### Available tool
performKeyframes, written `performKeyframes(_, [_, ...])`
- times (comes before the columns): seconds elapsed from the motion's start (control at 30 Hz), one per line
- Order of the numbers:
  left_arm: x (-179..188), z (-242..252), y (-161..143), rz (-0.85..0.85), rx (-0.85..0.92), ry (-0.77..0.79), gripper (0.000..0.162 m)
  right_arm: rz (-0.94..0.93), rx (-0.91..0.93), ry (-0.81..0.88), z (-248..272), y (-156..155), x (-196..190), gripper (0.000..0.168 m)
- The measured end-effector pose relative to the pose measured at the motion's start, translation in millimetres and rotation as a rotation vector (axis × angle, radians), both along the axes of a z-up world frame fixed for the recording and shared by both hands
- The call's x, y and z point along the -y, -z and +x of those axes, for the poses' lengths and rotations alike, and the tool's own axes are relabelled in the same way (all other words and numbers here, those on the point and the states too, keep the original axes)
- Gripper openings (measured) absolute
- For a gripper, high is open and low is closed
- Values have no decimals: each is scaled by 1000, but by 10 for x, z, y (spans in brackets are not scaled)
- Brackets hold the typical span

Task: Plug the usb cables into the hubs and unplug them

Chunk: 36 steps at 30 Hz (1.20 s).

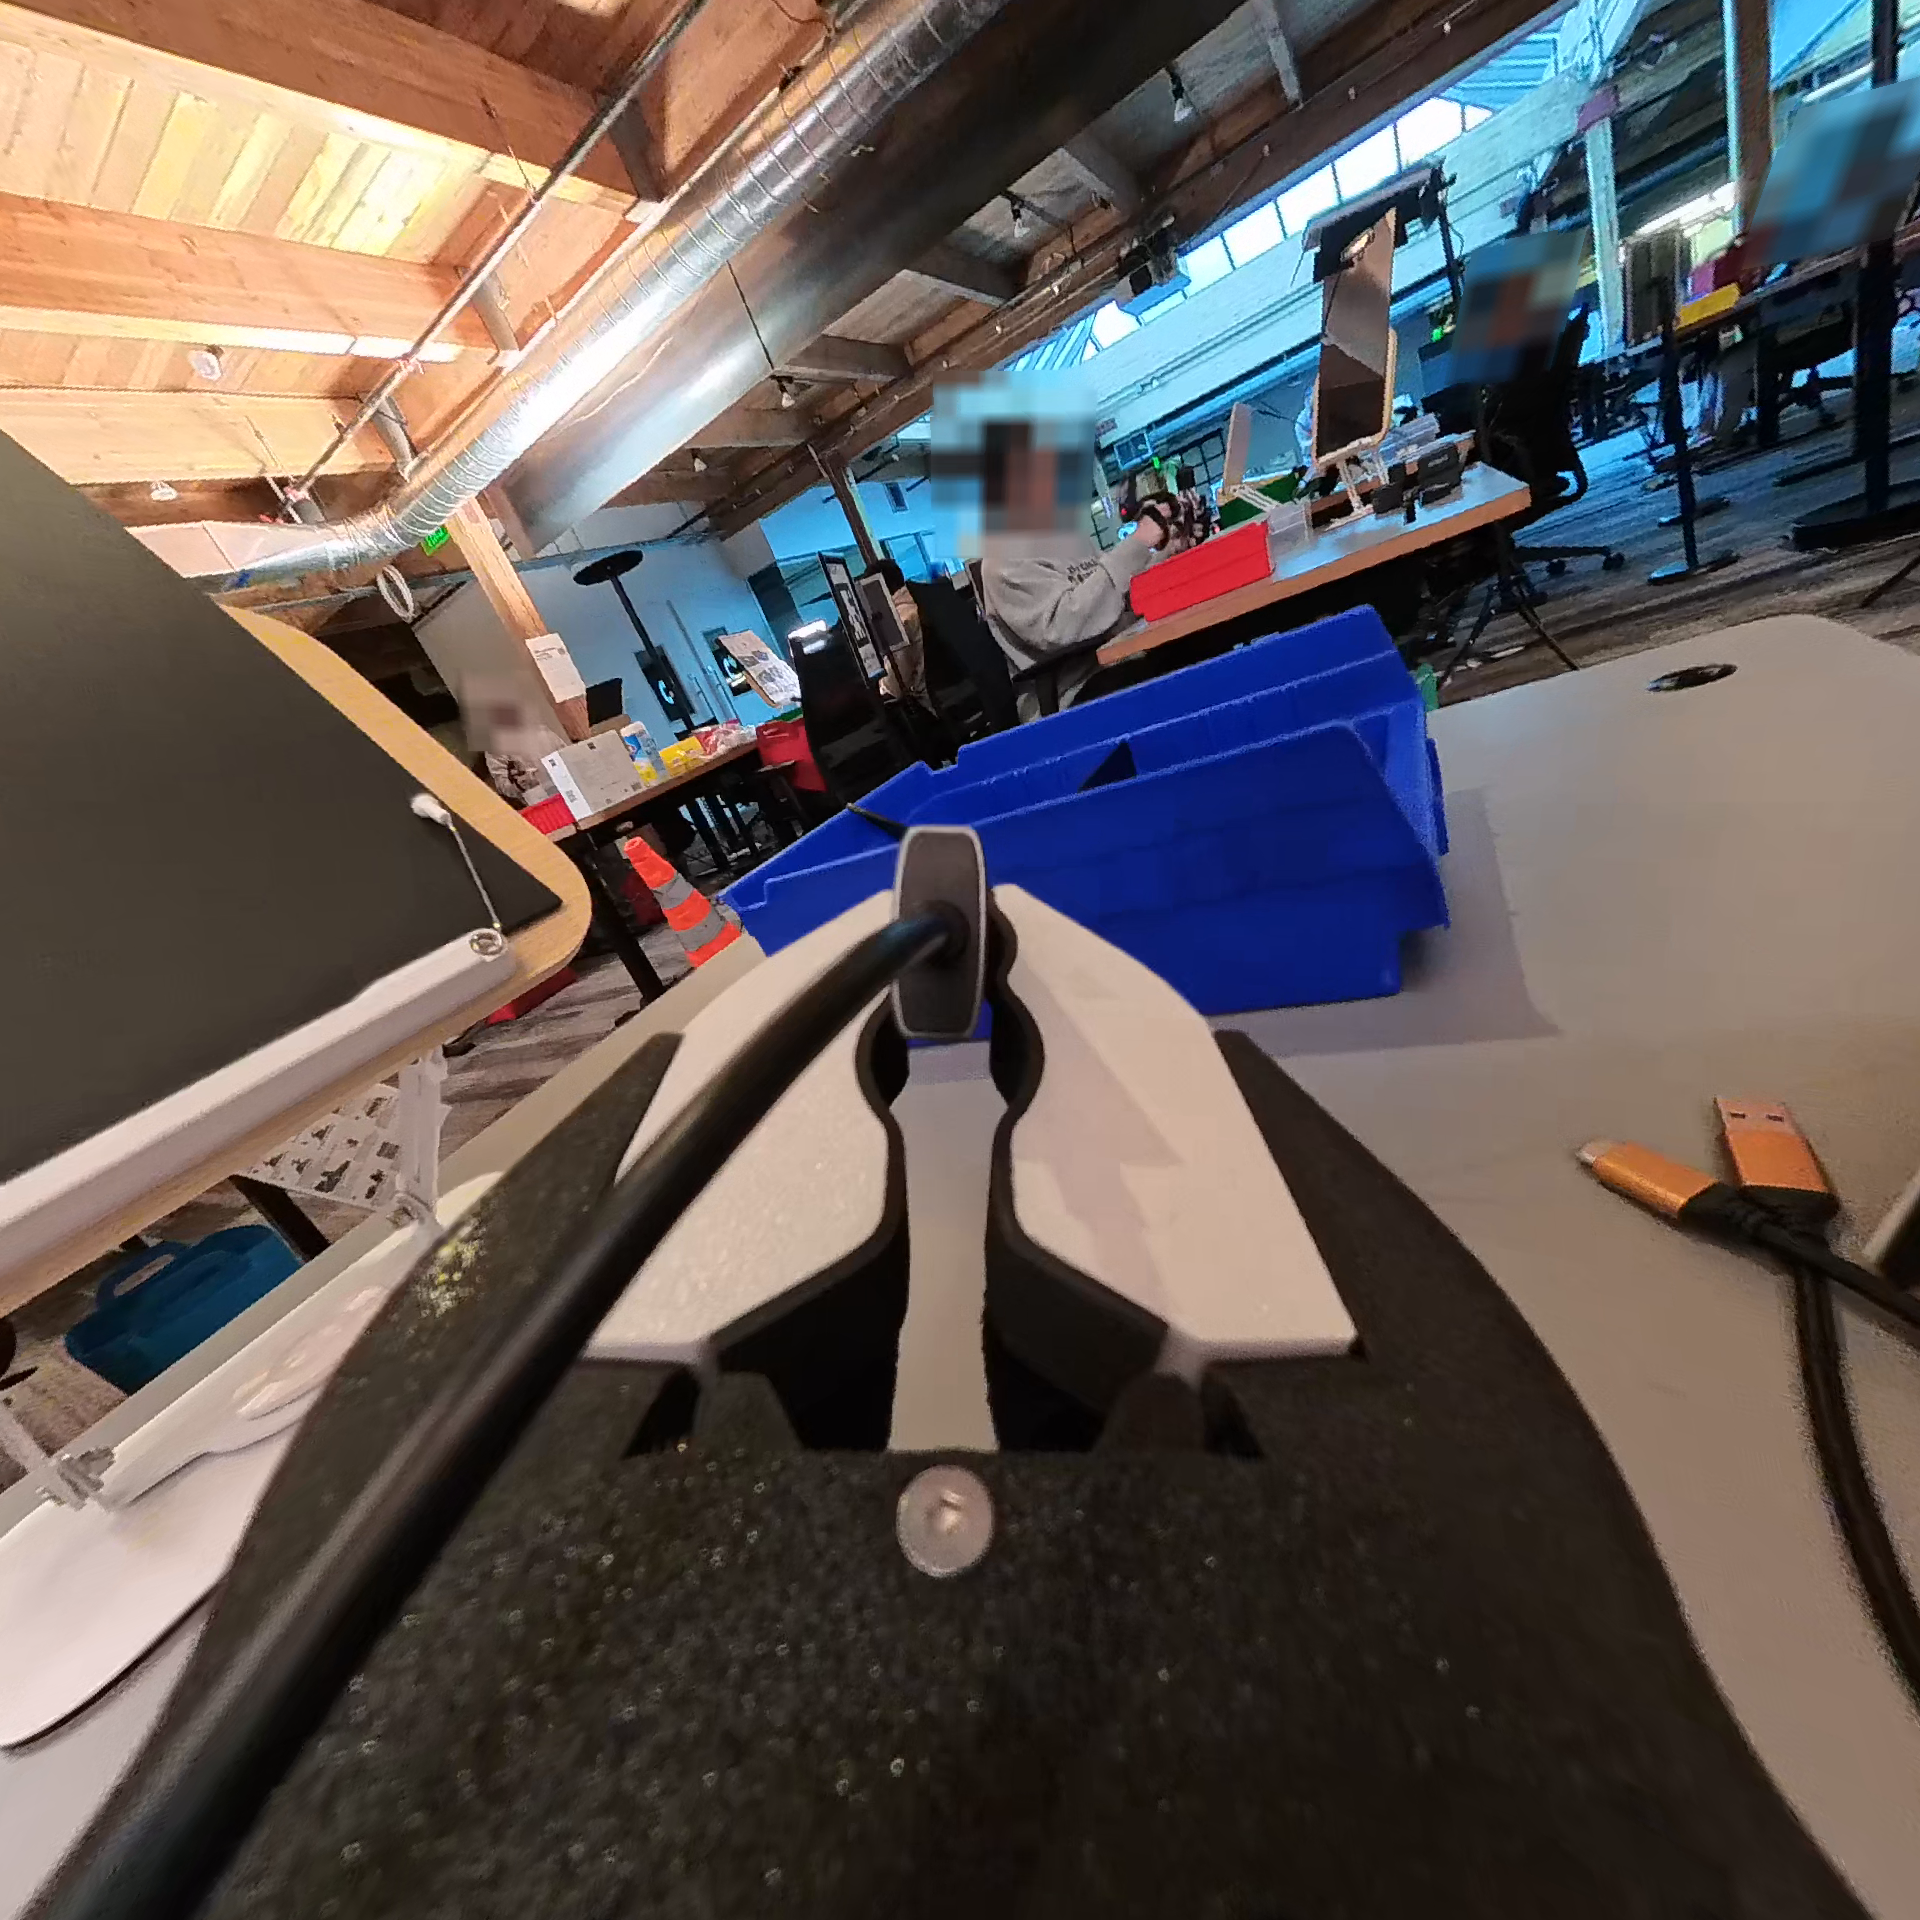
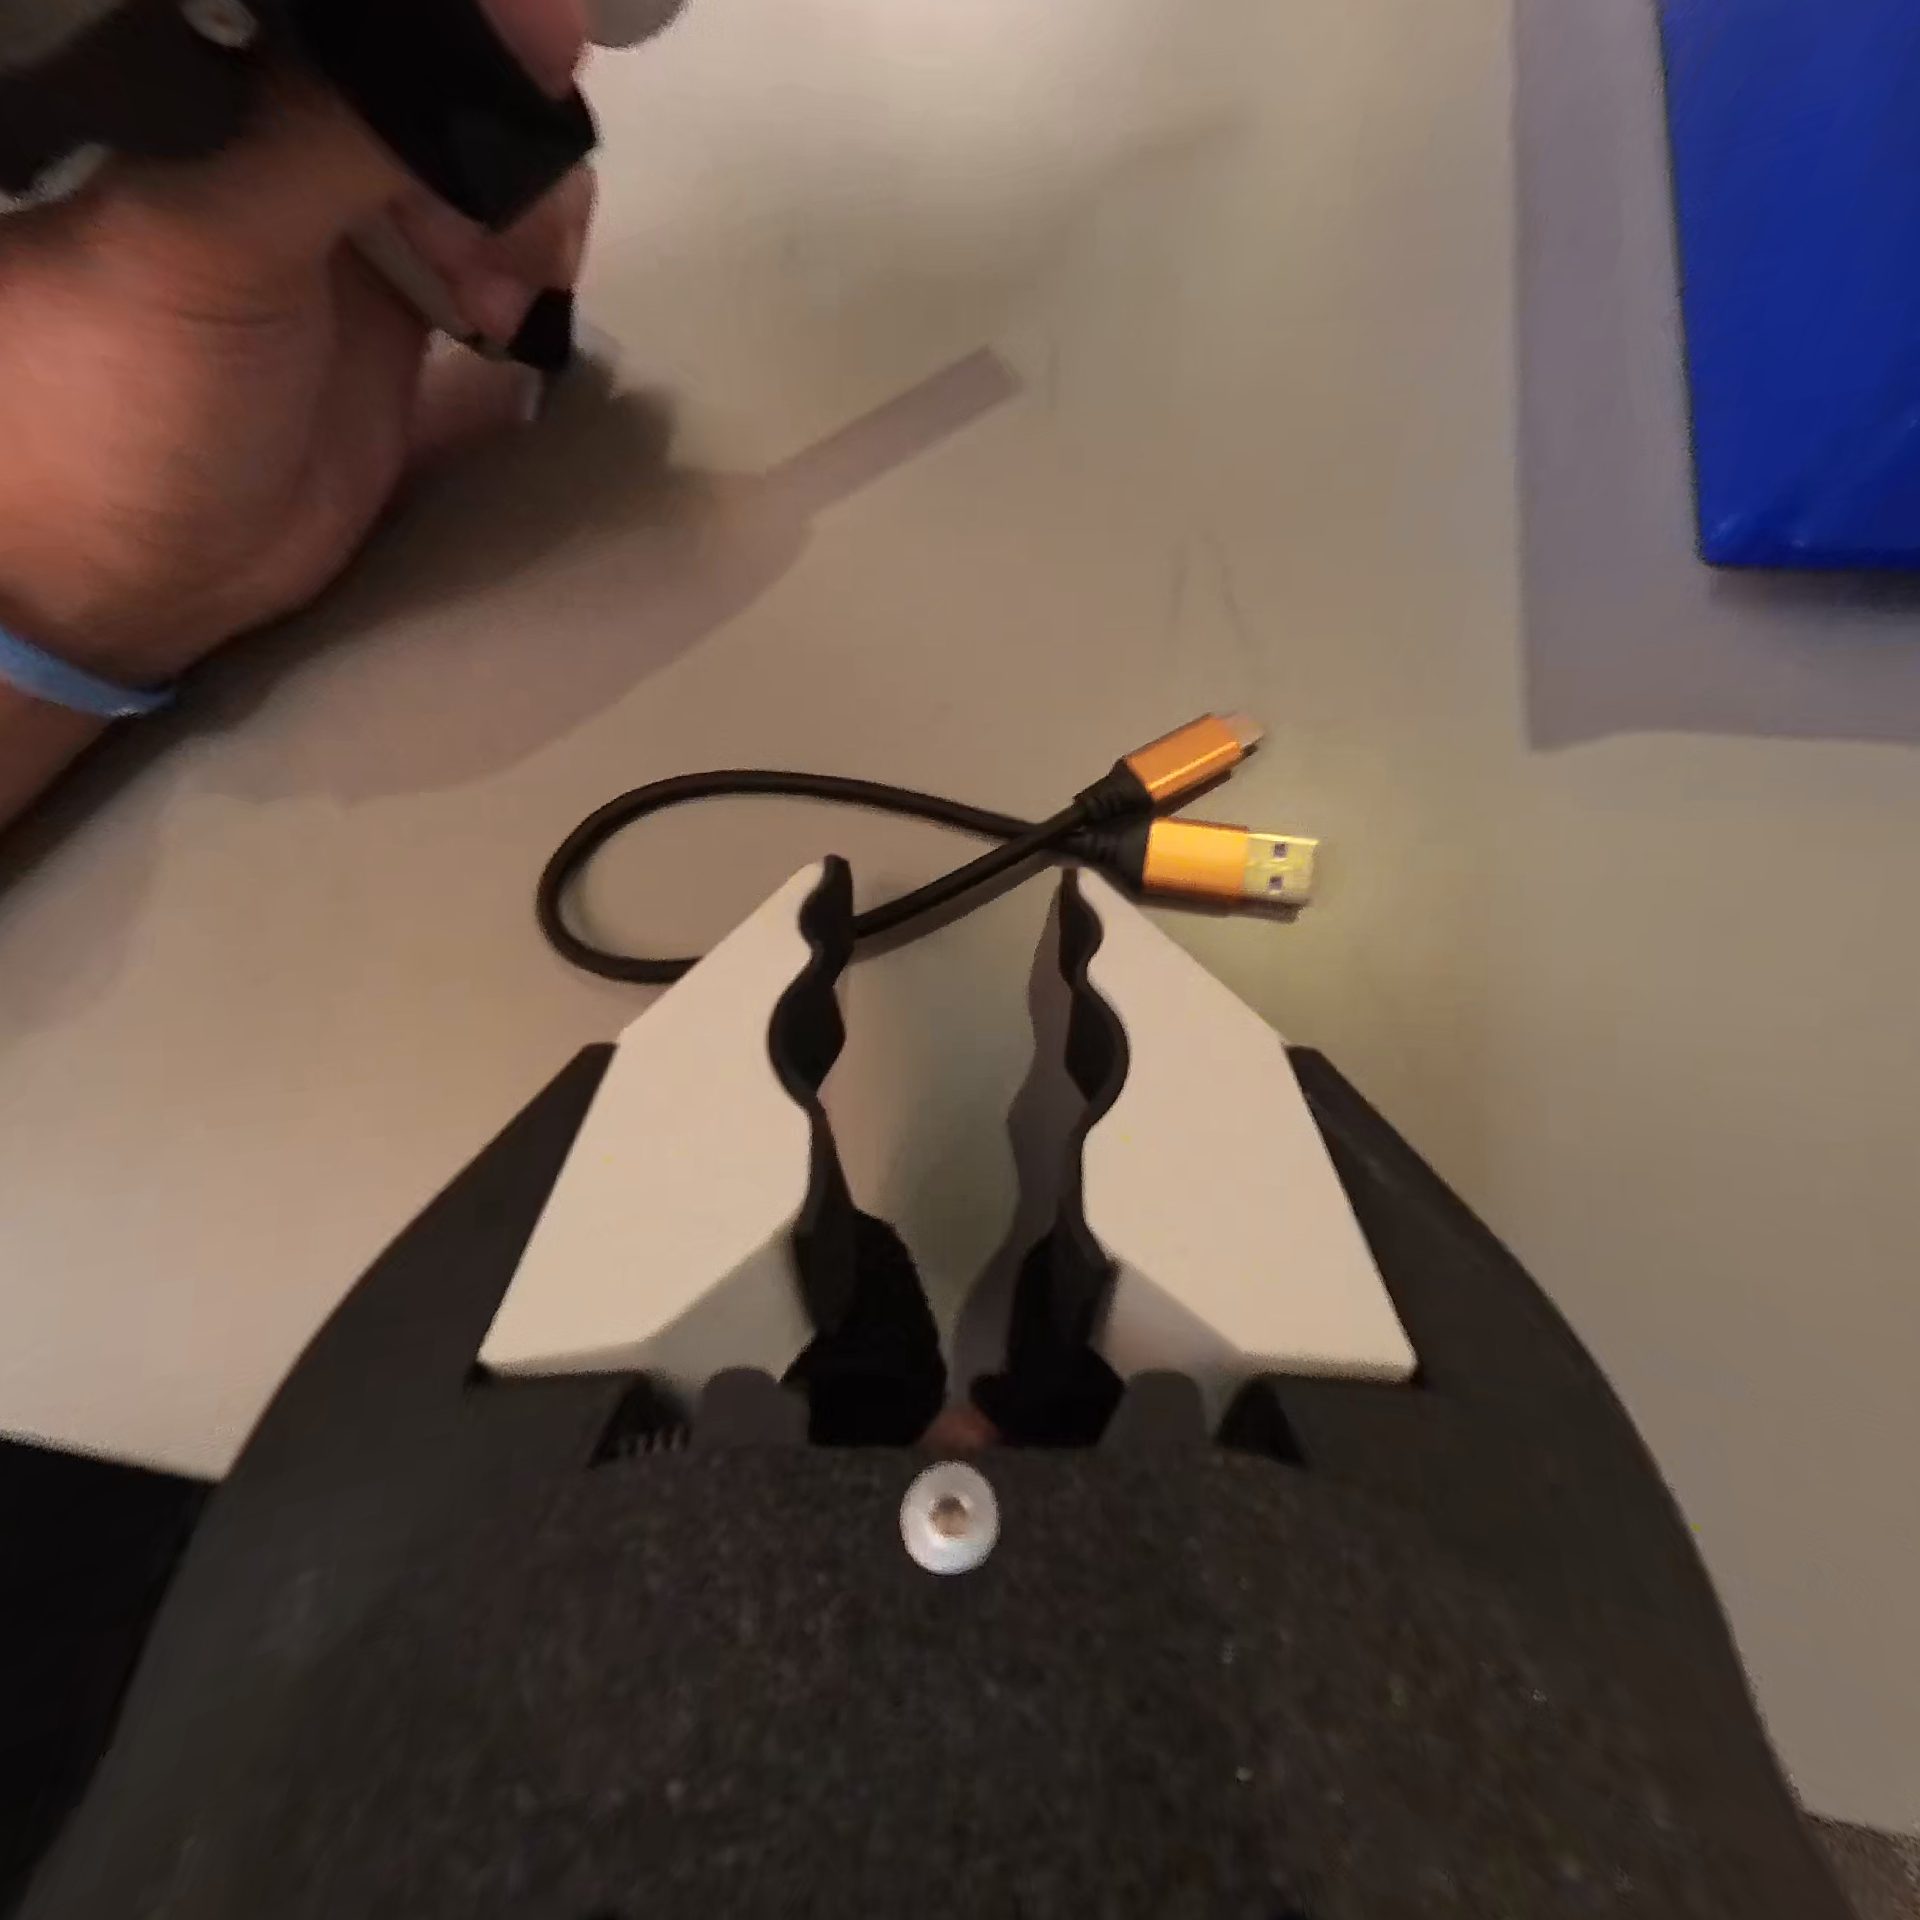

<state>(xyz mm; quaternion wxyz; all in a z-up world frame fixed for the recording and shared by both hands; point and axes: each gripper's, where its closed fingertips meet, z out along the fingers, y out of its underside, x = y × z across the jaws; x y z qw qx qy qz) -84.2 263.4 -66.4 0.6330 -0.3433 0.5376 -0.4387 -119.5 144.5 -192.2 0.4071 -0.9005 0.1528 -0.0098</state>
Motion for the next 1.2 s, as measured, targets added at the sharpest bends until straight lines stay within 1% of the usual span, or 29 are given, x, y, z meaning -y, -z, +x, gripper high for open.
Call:
performKeyframes(0.07, [21,-5,-17,-9,8,9,10,-7,22,4,64,7,-40,32])
performKeyframes(0.1, [27,0,-11,-7,5,10,10,-12,27,-7,79,13,-61,22])
performKeyframes(0.13, [34,5,-1,-2,0,12,10,-19,43,-33,92,18,-84,15])
performKeyframes(0.23, [33,7,3,1,-2,10,10,-59,122,-201,80,26,-136,5])
performKeyframes(0.33, [0,-3,-6,-7,2,2,10,-51,153,-410,35,25,-176,2])
performKeyframes(0.4, [-23,-9,-9,-14,3,-1,10,-42,149,-519,17,17,-192,2])
performKeyframes(0.47, [-40,-10,-5,-17,2,-4,10,-59,167,-568,74,17,-202,2])
performKeyframes(0.6, [-53,-9,5,-12,-3,-8,10,-18,208,-672,79,-101,-240,3])
performKeyframes(0.73, [-64,-9,10,-12,-5,-11,10,58,280,-706,107,-230,-313,2])
performKeyframes(0.83, [-72,-17,4,-8,-3,-14,10,127,340,-682,200,-428,-341,2])
performKeyframes(0.93, [-80,-23,-2,1,-2,-15,10,154,291,-644,333,-689,-329,2])
performKeyframes(1.0, [-72,-28,-16,34,5,-24,10,143,223,-624,411,-856,-336,2])
performKeyframes(1.07, [-61,-32,-28,126,5,-70,10,106,142,-617,461,-981,-368,2])
performKeyframes(1.13, [-20,-33,-31,277,5,-123,10,100,107,-633,485,-1128,-436,2])
performKeyframes(1.2, [30,-24,-10,378,-2,-145,10,82,102,-648,507,-1217,-500,2])
